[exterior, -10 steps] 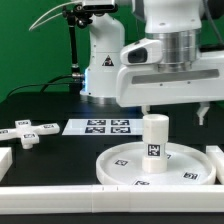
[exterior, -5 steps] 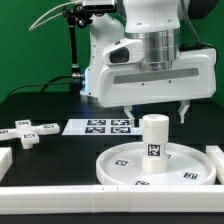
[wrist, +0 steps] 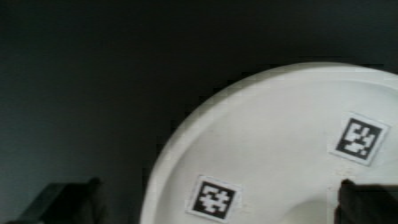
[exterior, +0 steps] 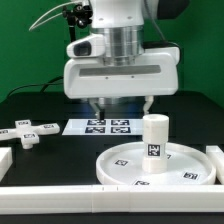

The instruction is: Assemble round table

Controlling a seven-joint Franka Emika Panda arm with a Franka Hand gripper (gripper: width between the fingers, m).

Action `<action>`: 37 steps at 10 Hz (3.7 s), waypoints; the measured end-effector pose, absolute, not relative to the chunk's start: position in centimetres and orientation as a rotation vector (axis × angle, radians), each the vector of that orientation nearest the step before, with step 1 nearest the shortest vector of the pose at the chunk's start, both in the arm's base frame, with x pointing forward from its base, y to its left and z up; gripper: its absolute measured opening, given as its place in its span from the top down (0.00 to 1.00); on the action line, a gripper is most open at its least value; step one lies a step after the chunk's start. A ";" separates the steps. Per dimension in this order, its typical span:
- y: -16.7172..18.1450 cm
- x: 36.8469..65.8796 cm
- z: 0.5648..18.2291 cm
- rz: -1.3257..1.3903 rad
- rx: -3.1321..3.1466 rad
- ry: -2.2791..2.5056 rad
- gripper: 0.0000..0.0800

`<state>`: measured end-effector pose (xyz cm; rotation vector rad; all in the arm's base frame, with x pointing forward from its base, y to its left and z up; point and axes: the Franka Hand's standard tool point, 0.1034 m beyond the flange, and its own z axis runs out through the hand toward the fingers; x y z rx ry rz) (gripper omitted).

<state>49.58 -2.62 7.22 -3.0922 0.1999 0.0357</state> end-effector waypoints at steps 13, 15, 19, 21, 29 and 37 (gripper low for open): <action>-10.3 48.3 7.2 -0.006 -3.141 0.259 0.19; -10.4 48.2 7.2 -0.008 -3.141 0.263 0.19; -15.0 46.5 7.0 -0.043 -3.146 0.363 0.19; -15.6 46.4 7.0 -0.043 -3.148 0.358 0.19; -17.4 45.5 6.3 -0.029 -3.144 0.368 0.19; -20.0 43.6 5.0 -0.010 -3.131 0.495 0.19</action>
Offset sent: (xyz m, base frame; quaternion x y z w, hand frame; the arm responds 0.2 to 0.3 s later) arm 0.0000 0.0000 0.0000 0.0000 0.0000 0.0000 1.0000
